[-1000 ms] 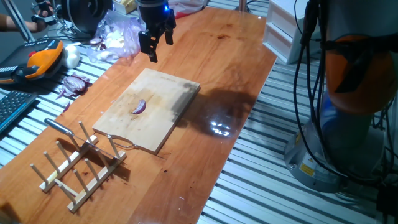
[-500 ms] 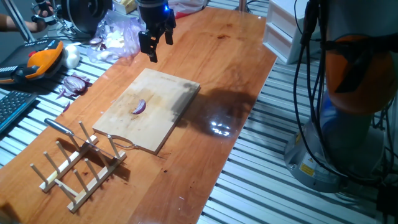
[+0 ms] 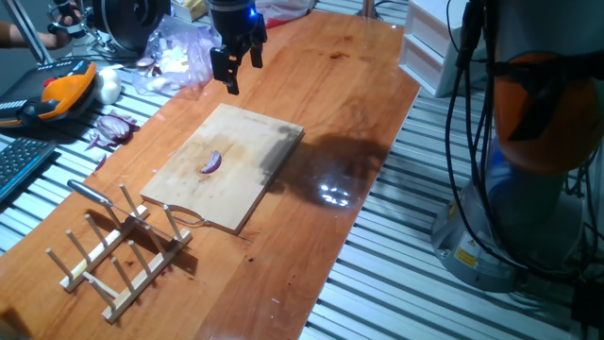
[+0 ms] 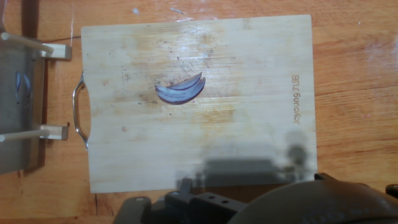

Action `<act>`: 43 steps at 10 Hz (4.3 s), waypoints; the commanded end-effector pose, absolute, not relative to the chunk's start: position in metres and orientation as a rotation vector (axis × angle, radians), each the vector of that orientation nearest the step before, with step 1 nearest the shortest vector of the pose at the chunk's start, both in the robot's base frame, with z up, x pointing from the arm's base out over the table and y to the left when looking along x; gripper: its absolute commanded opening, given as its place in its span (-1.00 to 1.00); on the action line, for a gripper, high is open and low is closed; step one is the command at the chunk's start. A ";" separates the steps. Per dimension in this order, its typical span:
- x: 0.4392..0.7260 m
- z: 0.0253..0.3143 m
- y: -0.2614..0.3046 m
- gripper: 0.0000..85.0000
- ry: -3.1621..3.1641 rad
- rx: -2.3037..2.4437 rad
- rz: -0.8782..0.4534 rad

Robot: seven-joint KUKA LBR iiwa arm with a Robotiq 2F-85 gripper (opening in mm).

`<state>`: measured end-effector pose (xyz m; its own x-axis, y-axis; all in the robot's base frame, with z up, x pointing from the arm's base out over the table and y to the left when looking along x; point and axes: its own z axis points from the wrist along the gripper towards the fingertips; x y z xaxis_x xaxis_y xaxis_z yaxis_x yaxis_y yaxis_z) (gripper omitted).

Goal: Chop the onions

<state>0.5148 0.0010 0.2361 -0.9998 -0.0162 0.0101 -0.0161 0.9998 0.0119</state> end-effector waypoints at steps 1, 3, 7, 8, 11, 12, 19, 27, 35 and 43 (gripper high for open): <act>0.515 0.236 0.001 -1.00 -2.917 0.427 -0.018; 0.515 0.236 0.001 -1.00 -2.917 0.427 -0.018; 0.515 0.236 0.001 -1.00 -2.917 0.427 -0.018; 0.515 0.236 0.001 -1.00 -2.918 0.422 -0.018; 0.515 0.236 0.000 -1.00 -2.922 0.418 -0.017; 0.515 0.236 0.000 -1.00 -2.922 0.421 -0.019; 0.514 0.236 -0.001 -1.00 -2.946 0.319 -0.008; 0.514 0.236 -0.001 -1.00 -3.076 0.443 -0.215; 0.514 0.236 -0.001 -1.00 -2.961 0.482 -0.286; 0.555 0.251 0.162 -1.00 -2.983 0.177 -0.150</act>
<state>0.5554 0.0664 0.2513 -0.9788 -0.1458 0.1437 -0.1307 0.9854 0.1092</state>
